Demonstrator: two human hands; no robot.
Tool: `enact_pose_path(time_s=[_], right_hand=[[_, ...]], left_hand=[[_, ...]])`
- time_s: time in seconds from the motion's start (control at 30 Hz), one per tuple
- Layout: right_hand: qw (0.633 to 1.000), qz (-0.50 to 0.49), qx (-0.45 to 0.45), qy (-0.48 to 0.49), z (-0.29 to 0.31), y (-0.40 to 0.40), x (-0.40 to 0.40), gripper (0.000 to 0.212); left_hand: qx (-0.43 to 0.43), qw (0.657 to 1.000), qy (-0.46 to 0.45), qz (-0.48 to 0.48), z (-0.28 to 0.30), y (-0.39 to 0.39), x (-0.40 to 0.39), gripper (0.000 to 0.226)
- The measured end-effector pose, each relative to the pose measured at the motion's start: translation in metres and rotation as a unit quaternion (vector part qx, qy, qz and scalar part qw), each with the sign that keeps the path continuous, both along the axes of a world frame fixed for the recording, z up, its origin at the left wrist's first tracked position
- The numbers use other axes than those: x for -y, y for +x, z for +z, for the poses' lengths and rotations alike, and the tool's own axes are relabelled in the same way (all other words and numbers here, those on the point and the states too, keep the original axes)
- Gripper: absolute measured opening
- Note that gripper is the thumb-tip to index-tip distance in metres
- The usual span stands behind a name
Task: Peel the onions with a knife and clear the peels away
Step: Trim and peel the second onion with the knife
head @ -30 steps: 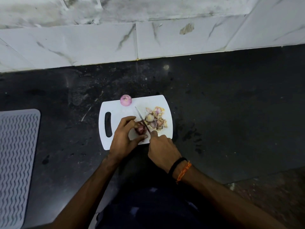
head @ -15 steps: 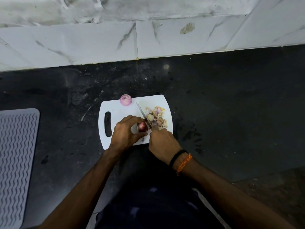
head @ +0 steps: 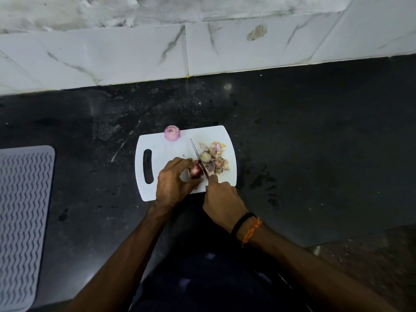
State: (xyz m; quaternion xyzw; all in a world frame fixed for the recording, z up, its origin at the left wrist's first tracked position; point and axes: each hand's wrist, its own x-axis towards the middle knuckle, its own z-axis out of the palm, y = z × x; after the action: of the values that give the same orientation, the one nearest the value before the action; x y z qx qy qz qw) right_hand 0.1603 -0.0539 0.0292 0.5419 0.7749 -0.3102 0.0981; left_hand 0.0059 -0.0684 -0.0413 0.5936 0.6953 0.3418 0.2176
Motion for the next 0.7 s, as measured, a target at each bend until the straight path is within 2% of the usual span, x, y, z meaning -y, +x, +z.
enact_pose_path(time_s=[0.13, 0.33, 0.43, 0.57, 0.7], right_hand=[[1.000, -0.007, -0.008, 0.011, -0.003, -0.010, -0.011, 0.063], [1.000, -0.004, -0.005, -0.002, -0.003, 0.001, 0.003, 0.036], [1.000, -0.007, -0.013, -0.005, -0.010, -0.006, -0.005, 0.035], [1.000, 0.004, 0.000, -0.012, -0.021, 0.008, 0.012, 0.031], [1.000, 0.016, 0.009, 0.000, -0.038, 0.023, 0.019, 0.031]], left_hand=[[0.003, 1.000, 0.002, 0.009, 0.003, 0.003, 0.000, 0.043], [0.015, 1.000, 0.001, 0.024, 0.002, 0.003, 0.004, 0.043], [0.025, 0.999, 0.008, 0.022, 0.002, 0.003, 0.004, 0.041], [0.093, 0.993, 0.003, 0.076, 0.004, -0.007, 0.006, 0.042], [0.082, 0.992, -0.048, 0.081, 0.003, -0.018, 0.004, 0.050]])
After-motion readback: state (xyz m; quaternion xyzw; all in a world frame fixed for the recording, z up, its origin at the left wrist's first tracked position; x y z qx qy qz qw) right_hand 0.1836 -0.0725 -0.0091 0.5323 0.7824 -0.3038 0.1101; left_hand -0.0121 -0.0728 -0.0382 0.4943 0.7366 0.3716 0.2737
